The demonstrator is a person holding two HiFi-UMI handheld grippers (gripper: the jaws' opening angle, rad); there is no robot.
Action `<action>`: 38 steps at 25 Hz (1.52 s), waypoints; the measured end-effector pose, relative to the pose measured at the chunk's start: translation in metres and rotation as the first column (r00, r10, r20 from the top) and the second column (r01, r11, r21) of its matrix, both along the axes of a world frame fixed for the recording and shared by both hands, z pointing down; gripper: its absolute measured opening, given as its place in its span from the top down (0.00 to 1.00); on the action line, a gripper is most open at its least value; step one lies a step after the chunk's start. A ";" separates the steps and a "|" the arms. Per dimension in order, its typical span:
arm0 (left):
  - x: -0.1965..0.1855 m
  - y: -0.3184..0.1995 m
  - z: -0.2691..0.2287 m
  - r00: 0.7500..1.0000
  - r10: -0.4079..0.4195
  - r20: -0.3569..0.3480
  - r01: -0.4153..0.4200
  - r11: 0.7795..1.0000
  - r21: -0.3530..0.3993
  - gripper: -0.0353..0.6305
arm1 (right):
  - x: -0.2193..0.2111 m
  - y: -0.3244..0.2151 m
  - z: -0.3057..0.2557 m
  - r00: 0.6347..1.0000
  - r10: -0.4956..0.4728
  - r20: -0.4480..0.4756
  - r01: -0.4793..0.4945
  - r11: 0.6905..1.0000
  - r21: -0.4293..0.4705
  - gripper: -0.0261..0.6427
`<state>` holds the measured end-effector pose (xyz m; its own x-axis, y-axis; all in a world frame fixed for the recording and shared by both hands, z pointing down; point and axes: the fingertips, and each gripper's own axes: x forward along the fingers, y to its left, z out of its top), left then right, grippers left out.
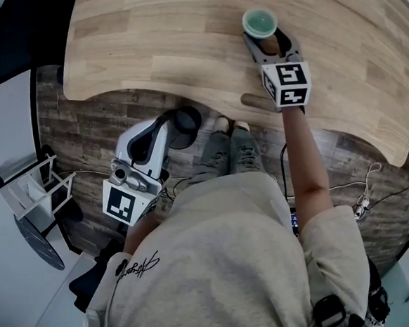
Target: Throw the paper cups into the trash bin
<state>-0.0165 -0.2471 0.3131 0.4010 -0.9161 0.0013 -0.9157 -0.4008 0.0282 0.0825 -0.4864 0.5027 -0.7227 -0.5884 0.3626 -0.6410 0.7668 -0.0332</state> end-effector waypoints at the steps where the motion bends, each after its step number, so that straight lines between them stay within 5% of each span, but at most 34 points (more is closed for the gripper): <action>1: -0.001 0.000 0.000 1.000 -0.001 0.000 0.001 1.000 0.001 0.94 | 0.000 0.000 -0.001 1.000 0.000 -0.001 0.000 1.000 0.007 0.54; 38: 0.018 -0.002 -0.047 0.999 0.040 0.022 -0.042 0.993 0.107 0.94 | 0.029 0.031 -0.124 0.988 0.008 0.156 -0.037 0.983 0.180 0.55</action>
<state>0.0018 -0.2489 0.2663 0.4388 -0.8942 -0.0880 -0.8985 -0.4375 -0.0353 0.1116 -0.4552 0.3786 -0.7474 -0.6509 0.1330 -0.6561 0.7546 0.0059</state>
